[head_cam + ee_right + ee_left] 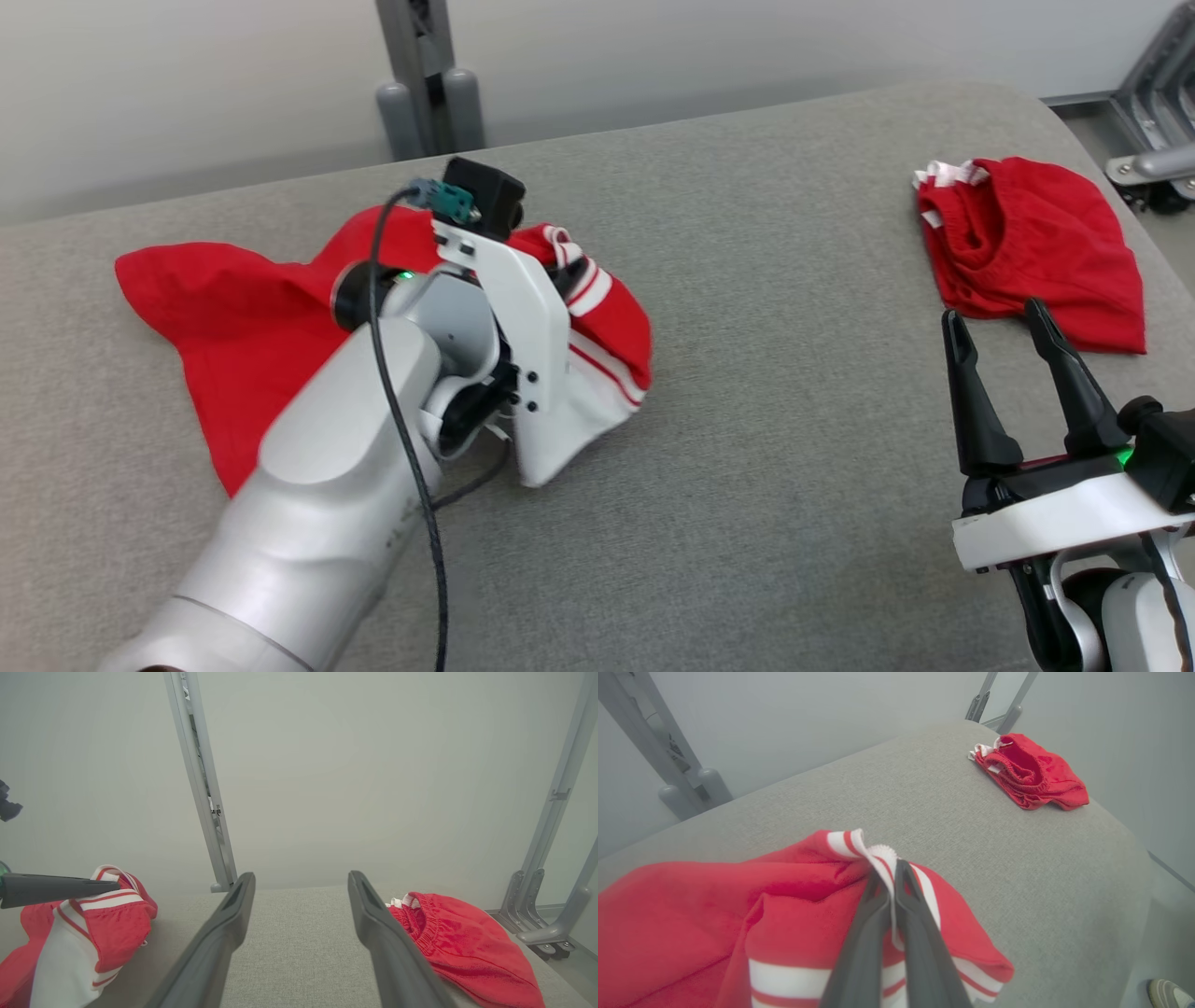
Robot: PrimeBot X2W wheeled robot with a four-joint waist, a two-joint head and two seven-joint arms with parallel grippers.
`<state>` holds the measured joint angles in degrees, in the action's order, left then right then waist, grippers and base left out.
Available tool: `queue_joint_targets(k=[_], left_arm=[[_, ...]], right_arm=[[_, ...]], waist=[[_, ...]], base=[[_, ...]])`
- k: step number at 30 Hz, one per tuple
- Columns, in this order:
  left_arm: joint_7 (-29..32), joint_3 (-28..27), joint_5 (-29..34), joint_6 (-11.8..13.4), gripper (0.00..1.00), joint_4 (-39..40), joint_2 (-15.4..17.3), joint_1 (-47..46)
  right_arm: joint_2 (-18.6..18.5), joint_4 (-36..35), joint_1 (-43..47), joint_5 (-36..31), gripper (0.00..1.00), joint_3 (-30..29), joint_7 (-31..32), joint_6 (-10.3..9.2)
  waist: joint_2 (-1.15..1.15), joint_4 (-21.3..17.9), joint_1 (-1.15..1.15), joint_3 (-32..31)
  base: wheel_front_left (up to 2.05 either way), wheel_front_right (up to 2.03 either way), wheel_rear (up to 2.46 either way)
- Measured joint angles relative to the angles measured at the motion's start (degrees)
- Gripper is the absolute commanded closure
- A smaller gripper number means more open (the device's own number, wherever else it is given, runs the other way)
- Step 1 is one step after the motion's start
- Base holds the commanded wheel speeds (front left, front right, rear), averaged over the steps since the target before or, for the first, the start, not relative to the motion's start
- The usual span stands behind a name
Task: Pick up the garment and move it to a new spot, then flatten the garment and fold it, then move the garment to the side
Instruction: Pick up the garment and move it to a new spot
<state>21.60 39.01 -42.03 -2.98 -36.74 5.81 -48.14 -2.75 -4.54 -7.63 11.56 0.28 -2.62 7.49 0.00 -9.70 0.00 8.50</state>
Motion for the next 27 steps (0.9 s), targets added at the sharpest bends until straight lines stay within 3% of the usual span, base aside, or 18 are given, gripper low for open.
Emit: queue_joint_targets(k=[5, 10, 17, 18, 19, 27], left_arm=[[-7.15, 0.02, -1.43, 2.74, 1.0, -5.55, -2.66, 0.79], [-12.57, 2.93, -5.99, 3.83, 1.0, -6.48, -2.85, 0.31], [-18.08, 8.21, -12.38, 8.15, 1.0, -8.06, -3.0, -3.5], [-18.29, 8.94, -13.52, 8.65, 0.44, -8.51, -2.98, -3.59], [-19.23, 9.85, -14.18, 9.23, 0.0, -9.15, -3.03, -3.78], [-23.04, 17.91, -19.92, 9.0, 0.0, -8.31, -3.08, -5.16]], right_arm=[[-0.01, -0.01, -0.03, 0.78, 0.0, 1.4, -0.15, 0.0], [-0.01, 0.36, -0.05, 1.12, 0.0, 2.81, -0.46, 0.0], [0.0, 1.3, -0.88, 2.03, 0.0, 5.75, -0.91, 0.0], [-0.01, 1.51, -1.04, 2.14, 0.0, 6.02, -0.93, 0.0], [-0.02, 1.71, -1.23, 2.18, 0.0, 6.28, -0.94, 0.0], [-0.01, 3.86, -1.85, 2.7, 0.0, 5.41, -2.14, 0.0]], waist=[[0.0, -2.72, 0.0, 0.57], [0.0, -4.98, 0.0, 1.1], [0.0, -7.95, 0.0, 1.92], [0.0, -8.39, 0.0, 2.08], [0.0, -8.81, 0.0, 2.27], [0.0, -8.77, 0.0, 3.62]], base=[[0.0, 0.0, 0.0], [0.0, 0.0, 0.0], [0.0, 0.0, 0.0], [0.0, 0.0, 0.0], [0.0, 0.0, 0.0], [0.0, 0.0, 0.0]])
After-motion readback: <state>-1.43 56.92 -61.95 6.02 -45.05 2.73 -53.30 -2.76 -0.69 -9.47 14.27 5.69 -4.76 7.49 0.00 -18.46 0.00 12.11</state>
